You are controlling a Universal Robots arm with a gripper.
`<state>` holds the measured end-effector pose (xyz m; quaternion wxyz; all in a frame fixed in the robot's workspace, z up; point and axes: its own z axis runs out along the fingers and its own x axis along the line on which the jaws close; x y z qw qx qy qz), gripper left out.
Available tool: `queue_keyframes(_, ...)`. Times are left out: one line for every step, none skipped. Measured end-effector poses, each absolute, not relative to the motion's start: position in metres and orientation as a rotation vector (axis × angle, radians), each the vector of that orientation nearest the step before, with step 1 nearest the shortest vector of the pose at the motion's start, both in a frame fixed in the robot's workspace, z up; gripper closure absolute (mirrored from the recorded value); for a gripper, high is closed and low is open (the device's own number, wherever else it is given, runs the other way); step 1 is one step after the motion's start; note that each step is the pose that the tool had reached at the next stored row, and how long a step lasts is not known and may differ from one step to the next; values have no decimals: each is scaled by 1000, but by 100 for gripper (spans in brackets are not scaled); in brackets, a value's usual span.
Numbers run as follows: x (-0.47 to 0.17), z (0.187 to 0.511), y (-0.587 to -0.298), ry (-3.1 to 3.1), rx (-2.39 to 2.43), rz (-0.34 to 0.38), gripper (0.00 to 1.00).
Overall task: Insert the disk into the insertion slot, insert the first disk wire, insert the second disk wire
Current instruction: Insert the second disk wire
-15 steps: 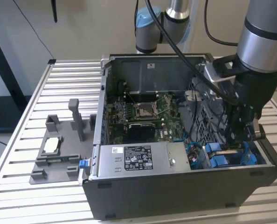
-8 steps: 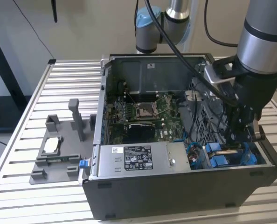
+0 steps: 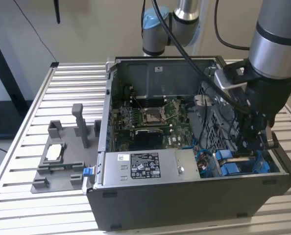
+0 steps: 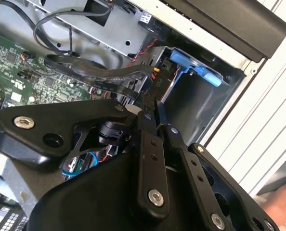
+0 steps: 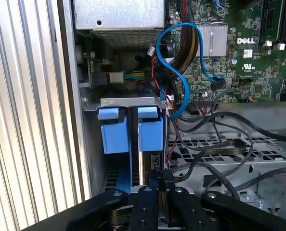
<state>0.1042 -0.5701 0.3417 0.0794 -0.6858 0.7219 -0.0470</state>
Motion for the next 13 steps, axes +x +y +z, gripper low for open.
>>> queue_keyframes(104, 341, -570, 2159, -2053, -141, 84)
queue_keyframes(104, 341, -570, 2158, -2053, -141, 84)
queue_keyframes(104, 341, -570, 2157, -2054, -141, 84)
queue_keyframes(104, 340, -570, 2156, -2055, -142, 84)
queue_keyframes(104, 340, -570, 2155, -2055, -142, 84)
queue_keyframes(104, 339, -570, 2153, -2056, -141, 84)
queue_keyframes(104, 338, -570, 2152, -2057, -141, 84)
queue_keyframes(104, 338, -571, 2152, -2057, -141, 84)
queue_keyframes(104, 337, -571, 2150, -2056, -137, 84)
queue_keyframes(104, 336, -571, 2150, -2056, -137, 84)
queue_keyframes(104, 337, -571, 2150, -2056, -137, 84)
queue_keyframes(104, 337, -571, 2150, -2056, -138, 84)
queue_keyframes(104, 337, -571, 2150, -2056, -137, 84)
